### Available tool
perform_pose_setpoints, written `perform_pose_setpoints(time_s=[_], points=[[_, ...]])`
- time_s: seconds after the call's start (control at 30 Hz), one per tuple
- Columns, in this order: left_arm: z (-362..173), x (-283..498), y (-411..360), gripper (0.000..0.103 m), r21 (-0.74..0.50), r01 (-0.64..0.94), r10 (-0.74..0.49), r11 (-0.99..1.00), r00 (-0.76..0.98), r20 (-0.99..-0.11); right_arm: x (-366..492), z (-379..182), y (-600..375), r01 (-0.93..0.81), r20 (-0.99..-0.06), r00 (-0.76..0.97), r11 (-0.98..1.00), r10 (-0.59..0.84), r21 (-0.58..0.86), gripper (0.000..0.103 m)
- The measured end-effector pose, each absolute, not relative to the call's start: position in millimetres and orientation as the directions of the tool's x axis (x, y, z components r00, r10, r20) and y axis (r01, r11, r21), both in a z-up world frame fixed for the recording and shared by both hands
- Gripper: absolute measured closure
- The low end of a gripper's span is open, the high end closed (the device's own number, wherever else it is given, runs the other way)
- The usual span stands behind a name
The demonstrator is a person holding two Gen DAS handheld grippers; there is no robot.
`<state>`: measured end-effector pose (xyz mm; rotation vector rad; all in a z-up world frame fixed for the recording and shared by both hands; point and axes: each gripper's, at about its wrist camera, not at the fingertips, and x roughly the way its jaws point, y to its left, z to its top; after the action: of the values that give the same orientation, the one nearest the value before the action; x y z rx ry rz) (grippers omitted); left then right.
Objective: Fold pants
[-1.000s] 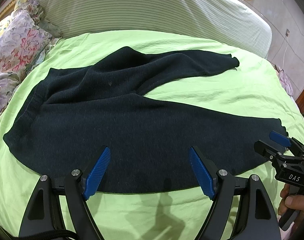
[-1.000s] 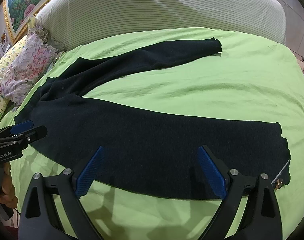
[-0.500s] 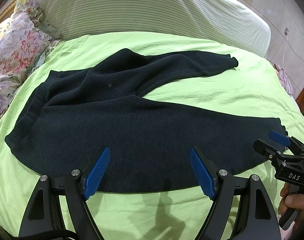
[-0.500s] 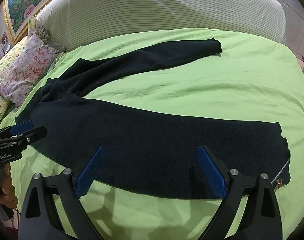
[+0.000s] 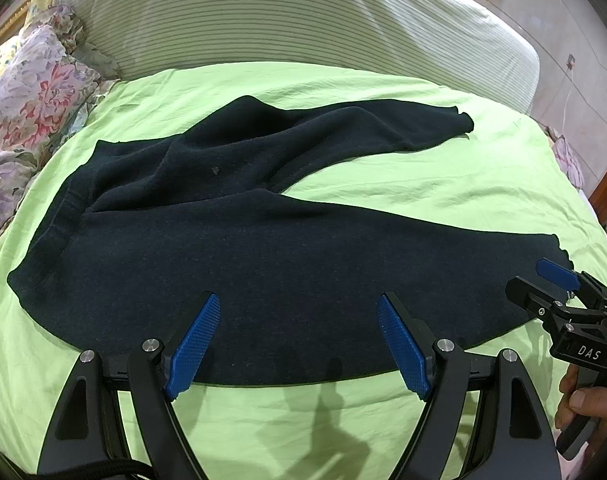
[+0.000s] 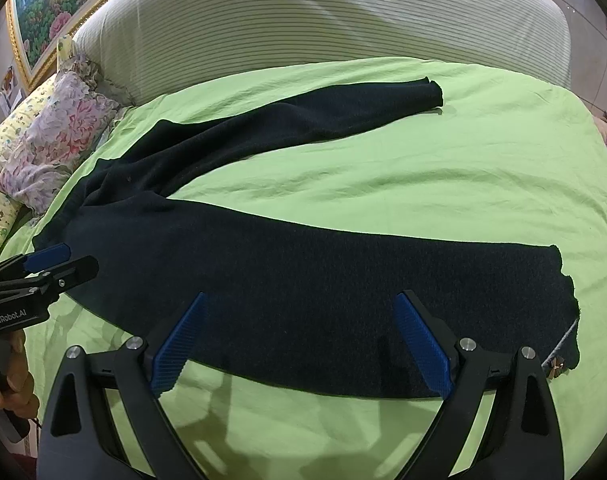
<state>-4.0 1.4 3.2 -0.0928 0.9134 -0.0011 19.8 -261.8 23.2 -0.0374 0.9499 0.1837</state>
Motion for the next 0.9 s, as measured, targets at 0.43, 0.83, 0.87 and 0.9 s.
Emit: perform_pose_setpoints(time_s=[0.43, 0.83, 0.87, 0.9], points=[[3.1, 0.2, -2.9, 0.022, -0.087, -0.032, -0.050, 0.996, 0.606, -0.794, 20.8, 24.2, -263.5, -0.164, -0.814, 0.564, 0.985, 0.141, 0.057, 0.009], [1.4, 7.5, -2.9, 0.022, -0.095, -0.027, -0.060, 0.995, 0.592, -0.803, 22.8, 23.9, -266.2, -0.160, -0.818, 0.557, 0.985, 0.144, 0.065, 0.009], [1.3, 7.9, -2.8, 0.022, -0.096, -0.027, -0.061, 0.995, 0.592, -0.803, 23.1, 24.2, -266.3, -0.161, -0.818, 0.557, 0.985, 0.145, 0.064, 0.009], [1.4, 8.4, -2.6, 0.022, -0.097, -0.028, -0.062, 0.995, 0.592, -0.803, 23.1, 24.5, -266.4, -0.162, -0.818, 0.557, 0.985, 0.145, 0.064, 0.009]])
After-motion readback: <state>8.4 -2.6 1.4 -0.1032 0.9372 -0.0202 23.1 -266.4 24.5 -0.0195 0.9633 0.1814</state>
